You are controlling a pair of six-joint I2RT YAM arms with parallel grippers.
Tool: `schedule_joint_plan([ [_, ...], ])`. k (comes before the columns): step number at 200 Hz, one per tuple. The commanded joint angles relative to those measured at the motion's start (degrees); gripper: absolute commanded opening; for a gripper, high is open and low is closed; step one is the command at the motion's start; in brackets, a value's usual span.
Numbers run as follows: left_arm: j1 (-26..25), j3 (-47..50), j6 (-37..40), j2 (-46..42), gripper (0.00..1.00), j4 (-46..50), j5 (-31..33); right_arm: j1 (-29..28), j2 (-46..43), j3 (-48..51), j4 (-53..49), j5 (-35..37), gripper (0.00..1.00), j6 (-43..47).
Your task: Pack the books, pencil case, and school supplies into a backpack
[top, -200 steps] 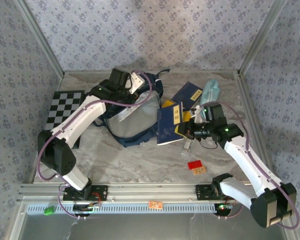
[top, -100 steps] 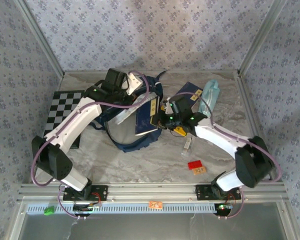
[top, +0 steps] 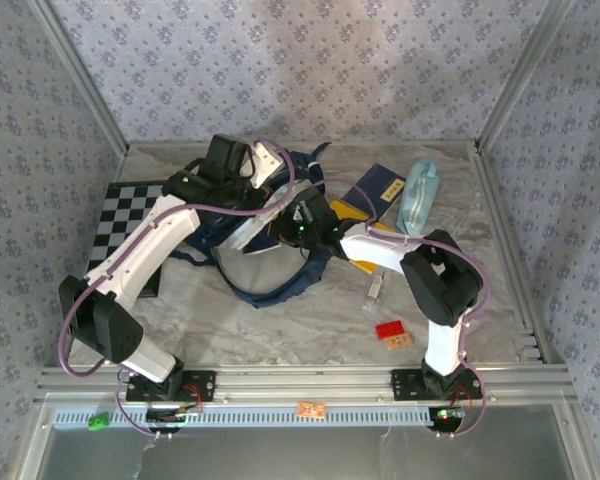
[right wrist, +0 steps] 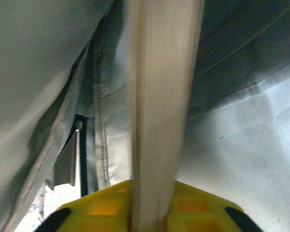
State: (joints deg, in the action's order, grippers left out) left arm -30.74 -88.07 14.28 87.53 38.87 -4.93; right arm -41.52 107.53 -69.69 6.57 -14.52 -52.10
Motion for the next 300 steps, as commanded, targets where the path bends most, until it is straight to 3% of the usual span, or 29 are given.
schedule_joint_plan([
  [1, 0.04, -1.88, -0.20, -4.08, 0.00, -4.43, -3.00, -0.30, 0.09, -2.36, -0.96, 4.57, 0.34, 2.89],
  [18, 0.25, -1.03, -0.22, -4.32, 0.00, -5.05, -3.01, -0.54, -1.62, -1.21, -3.34, 7.01, 0.49, 4.31],
  [49, 0.66, 0.50, -0.57, -4.87, 0.00, -6.25, -4.57, -2.41, -7.14, 0.10, -13.07, 13.21, 0.54, 7.39],
  [79, 1.00, 1.25, -0.57, -5.29, 0.00, -6.54, -4.46, -5.19, -9.58, 0.31, -20.27, 14.48, 0.56, 8.57],
  [103, 0.99, 1.36, -0.73, -5.18, 0.00, -6.82, -4.91, -8.02, -8.62, 3.89, -16.44, 12.85, 0.47, 7.50],
  [129, 0.99, 1.26, -0.76, -5.09, 0.00, -7.01, -5.09, -9.52, -2.51, -0.08, -16.39, 11.52, 0.29, 6.66],
  [153, 1.01, 0.71, -0.45, -5.11, 0.00, -6.05, -5.57, -10.25, 0.81, -0.45, -13.95, 13.48, 0.18, 6.15],
  [182, 1.14, 0.93, 0.03, -5.58, 0.00, -5.58, -5.55, -10.04, 2.76, -2.04, -14.32, 19.63, 0.10, 7.16],
  [210, 1.22, 1.57, 0.14, -5.98, 0.00, -5.69, -5.87, -9.00, 2.82, -2.47, -12.42, 27.67, 0.09, 6.19],
  [267, 1.34, 2.02, 0.28, -6.31, 0.00, -4.86, -6.54, -10.55, 2.49, -1.27, -7.42, 36.87, 0.07, 9.04],
  [283, 1.34, 3.13, 0.26, -6.79, 0.00, -6.00, -6.50, -11.06, 1.87, -2.00, -5.02, 33.55, 0.08, 13.21],
  [300, 1.43, 2.74, -0.21, -6.37, 0.00, -6.03, -6.48, -12.44, 2.51, -5.11, -12.16, 32.52, 0.08, 12.11],
])
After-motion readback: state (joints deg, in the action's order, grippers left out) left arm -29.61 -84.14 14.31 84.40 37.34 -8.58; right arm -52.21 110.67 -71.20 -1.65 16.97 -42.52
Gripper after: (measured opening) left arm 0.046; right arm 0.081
